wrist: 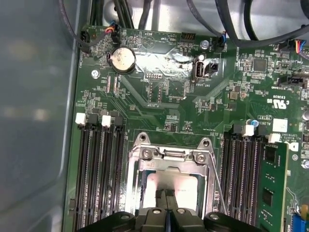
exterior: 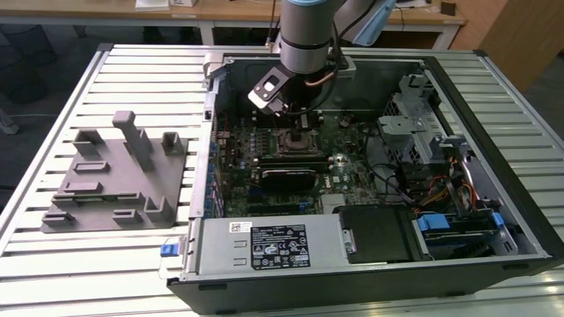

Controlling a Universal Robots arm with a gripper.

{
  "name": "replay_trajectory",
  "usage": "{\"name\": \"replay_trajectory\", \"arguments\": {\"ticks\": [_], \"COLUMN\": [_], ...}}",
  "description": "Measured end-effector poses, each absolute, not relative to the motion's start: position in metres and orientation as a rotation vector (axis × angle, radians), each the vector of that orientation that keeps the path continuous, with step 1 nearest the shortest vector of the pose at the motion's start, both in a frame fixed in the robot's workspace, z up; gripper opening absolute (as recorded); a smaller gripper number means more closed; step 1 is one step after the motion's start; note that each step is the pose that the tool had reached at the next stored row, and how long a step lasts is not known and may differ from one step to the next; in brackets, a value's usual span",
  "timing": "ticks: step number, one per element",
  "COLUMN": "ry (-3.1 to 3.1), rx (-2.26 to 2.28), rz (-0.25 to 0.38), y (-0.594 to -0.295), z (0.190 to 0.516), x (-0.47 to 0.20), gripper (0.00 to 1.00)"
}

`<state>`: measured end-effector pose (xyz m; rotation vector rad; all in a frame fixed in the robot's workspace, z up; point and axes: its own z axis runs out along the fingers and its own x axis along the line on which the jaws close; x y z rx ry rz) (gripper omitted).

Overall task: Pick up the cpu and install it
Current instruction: 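Close the cpu cover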

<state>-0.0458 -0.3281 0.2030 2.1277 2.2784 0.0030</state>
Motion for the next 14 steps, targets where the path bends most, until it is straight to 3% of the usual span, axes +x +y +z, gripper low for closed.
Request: {"name": "replay_trajectory", "arguments": {"ticks": [14], "ry": [2.278], "rx": [2.124], "rz": [0.007], "y": [-0.328], "z": [0.216], "x": [-0.046], "gripper": [0.11]}}
